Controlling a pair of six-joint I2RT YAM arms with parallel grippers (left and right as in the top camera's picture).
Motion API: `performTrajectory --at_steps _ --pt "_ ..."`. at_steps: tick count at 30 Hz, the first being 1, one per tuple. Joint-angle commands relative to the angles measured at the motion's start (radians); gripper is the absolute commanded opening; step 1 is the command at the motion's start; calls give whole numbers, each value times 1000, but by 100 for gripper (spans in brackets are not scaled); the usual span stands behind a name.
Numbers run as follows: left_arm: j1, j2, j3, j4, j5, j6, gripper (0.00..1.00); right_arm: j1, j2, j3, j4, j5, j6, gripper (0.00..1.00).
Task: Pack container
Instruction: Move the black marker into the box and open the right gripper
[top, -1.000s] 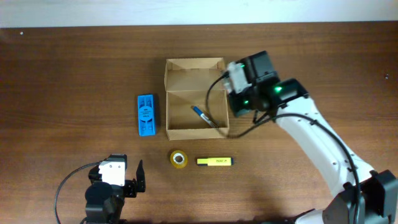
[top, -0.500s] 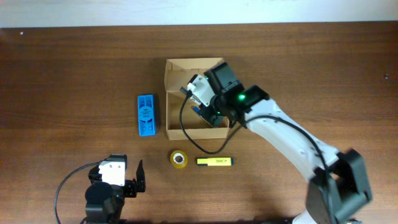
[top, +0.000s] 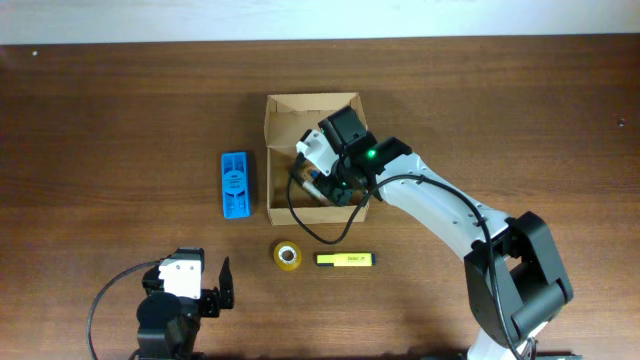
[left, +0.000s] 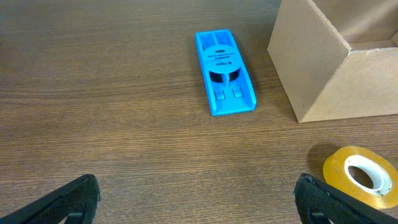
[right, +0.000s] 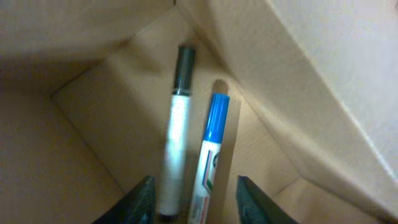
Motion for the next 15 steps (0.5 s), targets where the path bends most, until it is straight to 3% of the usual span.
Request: performTrajectory --at_steps 1,4,5,7,8,11,15 --pt "6 -5 -6 2 -6 19 100 7 -4 30 1 1 1 47" --pt "6 -5 -6 2 -6 19 100 7 -29 59 -13 -3 5 63" --pt "6 -5 -6 2 -6 19 100 7 -48 86 -34 -2 5 75" --pt "6 -5 -6 2 -6 19 100 7 -69 115 -62 -2 5 83" --pt "6 -5 -6 2 -6 19 100 5 -86 138 -102 -2 20 94" --pt "6 -5 -5 2 -6 19 100 5 -132 212 -267 -4 86 99" --pt "6 -5 -6 2 -6 19 100 5 -217 237 -429 -6 -66 99"
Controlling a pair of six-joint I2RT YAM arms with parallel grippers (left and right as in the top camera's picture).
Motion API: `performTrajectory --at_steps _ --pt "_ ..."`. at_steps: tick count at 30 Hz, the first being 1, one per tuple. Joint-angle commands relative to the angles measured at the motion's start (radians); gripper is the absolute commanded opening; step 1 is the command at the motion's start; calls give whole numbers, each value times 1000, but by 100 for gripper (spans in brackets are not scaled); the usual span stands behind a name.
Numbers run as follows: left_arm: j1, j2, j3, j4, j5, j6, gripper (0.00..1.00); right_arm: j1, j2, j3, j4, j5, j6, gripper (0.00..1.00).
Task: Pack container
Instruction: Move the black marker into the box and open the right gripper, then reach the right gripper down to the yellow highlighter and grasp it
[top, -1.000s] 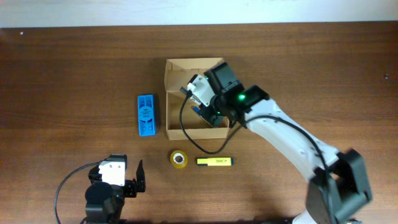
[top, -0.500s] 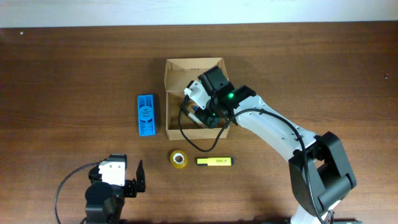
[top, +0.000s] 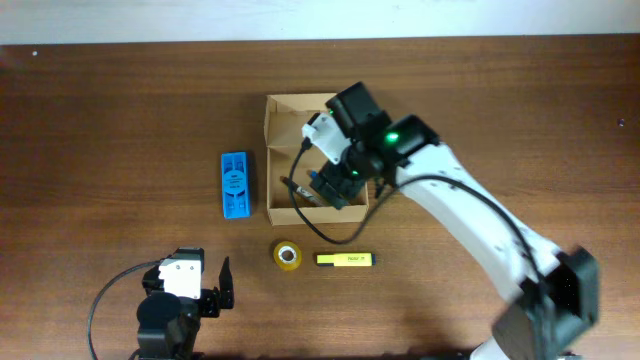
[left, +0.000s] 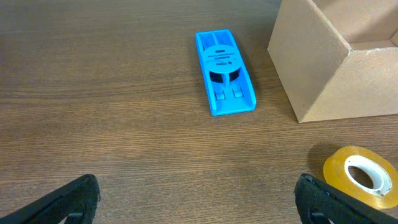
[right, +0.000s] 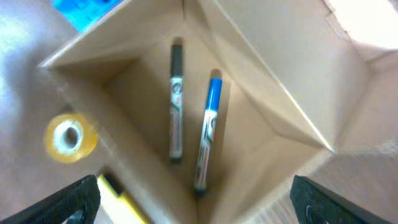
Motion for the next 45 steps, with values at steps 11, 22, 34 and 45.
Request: performTrajectory --at_steps 11,22,34,45 --pt "6 -5 -6 2 -6 19 100 23 -341 -305 -190 -15 -209 99" --pt "6 -5 -6 2 -6 19 100 124 -278 -541 -30 17 -179 100" --pt "6 -5 -6 2 -6 19 100 124 -58 -542 58 -32 -180 94" --pt "6 -5 -6 2 -6 19 100 134 49 -542 163 -27 -188 84"
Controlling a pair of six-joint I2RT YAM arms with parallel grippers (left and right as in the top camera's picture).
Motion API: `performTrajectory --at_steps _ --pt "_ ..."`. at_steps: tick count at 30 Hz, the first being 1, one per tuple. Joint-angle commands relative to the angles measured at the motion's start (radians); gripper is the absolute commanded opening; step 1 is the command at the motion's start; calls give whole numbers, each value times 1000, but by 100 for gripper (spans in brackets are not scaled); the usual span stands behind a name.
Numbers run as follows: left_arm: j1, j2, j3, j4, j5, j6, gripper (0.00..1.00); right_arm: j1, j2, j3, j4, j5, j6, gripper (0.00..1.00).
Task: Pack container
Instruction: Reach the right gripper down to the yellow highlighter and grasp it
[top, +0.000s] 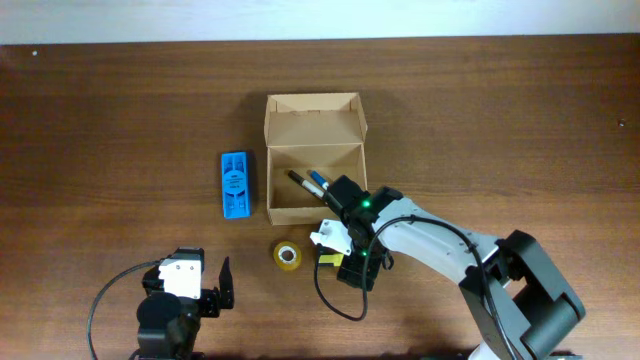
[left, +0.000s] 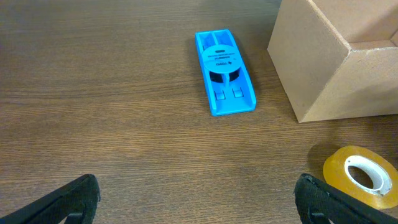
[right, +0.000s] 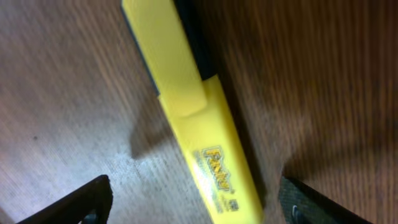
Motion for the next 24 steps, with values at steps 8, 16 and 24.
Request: performTrajectory --at_steps 8,16,24 --pt "6 -5 -5 2 -6 19 100 99 63 -5 68 90 -2 79" --pt "6 -5 -5 2 -6 19 100 154 124 -5 75 97 0 42" --pt "6 -5 -6 2 -6 19 100 158 120 58 7 97 33 9"
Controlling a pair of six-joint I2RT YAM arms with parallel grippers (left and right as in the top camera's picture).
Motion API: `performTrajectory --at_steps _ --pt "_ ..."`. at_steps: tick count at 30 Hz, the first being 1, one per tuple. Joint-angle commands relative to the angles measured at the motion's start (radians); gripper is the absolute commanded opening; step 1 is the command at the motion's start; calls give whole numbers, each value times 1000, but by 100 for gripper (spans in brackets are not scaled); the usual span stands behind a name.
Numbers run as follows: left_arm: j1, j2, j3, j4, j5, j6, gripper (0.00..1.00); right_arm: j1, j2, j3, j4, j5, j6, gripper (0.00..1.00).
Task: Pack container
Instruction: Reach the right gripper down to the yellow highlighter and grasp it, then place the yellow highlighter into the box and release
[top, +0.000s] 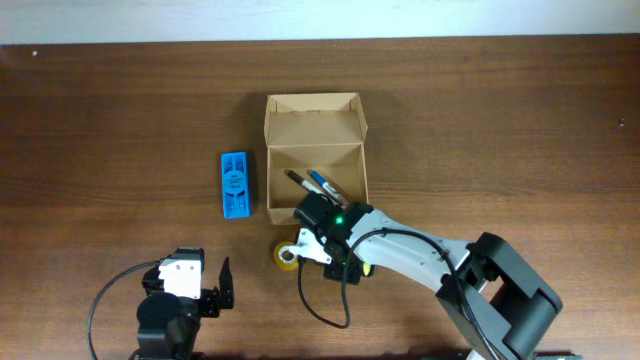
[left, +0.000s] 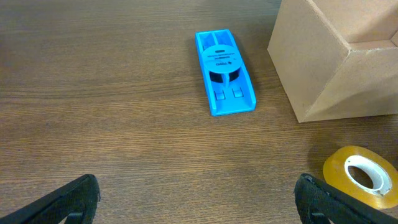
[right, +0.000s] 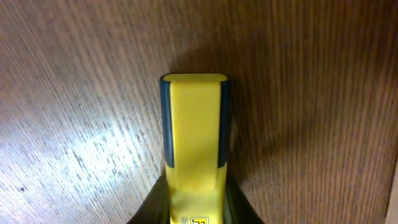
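Note:
The open cardboard box (top: 315, 160) holds a black marker and a blue marker (top: 318, 182). In front of it my right gripper (top: 335, 252) is shut on the yellow highlighter (right: 194, 137). The highlighter's dark-edged end sticks out past the fingers (right: 239, 202) just over the wood. In the overhead view only a sliver of the highlighter (top: 366, 268) shows under the arm. The yellow tape roll (top: 287, 255) lies just left of that gripper. A blue dispenser (top: 234, 185) lies left of the box. My left gripper (left: 196, 208) is open over bare wood.
The box flap (top: 315, 105) stands open at the far side. The left wrist view shows the box wall (left: 323, 74), the blue dispenser (left: 225, 71) and the tape roll (left: 359, 175) ahead. The right arm's cable (top: 318, 300) loops over the table toward the front edge.
My right gripper was open around the slanted highlighter; now it is shut on it, lined up with it, and sits a little further left, nearer the tape roll. The left arm is unchanged.
My right gripper was open deep inside the box above the two markers. Then it stood higher over the box. Then it was down in front of the box, open around the highlighter on the table, and now it grips it.

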Motion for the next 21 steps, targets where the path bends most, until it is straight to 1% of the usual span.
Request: performTrajectory --at_steps 1,5,6,8,13,15,18,21 --pt "6 -5 -5 2 -6 19 100 18 55 43 -74 -32 36 9" --pt "6 -5 -6 2 -6 19 100 18 42 165 -203 -37 97 7" --pt "6 -5 -6 2 -6 19 100 20 34 213 -258 -55 100 6" --pt "6 -5 -6 2 -6 19 100 20 19 266 -317 -82 99 5" --pt "6 -5 -6 2 -6 19 99 27 -24 400 -428 -89 98 5" --pt "6 -5 -6 2 -6 19 100 24 -31 449 -443 -75 98 5" --pt "6 -5 -5 2 -6 19 100 24 -33 532 -441 34 98 5" --pt "6 -5 -6 2 -6 19 100 17 -33 601 -359 185 98 5"
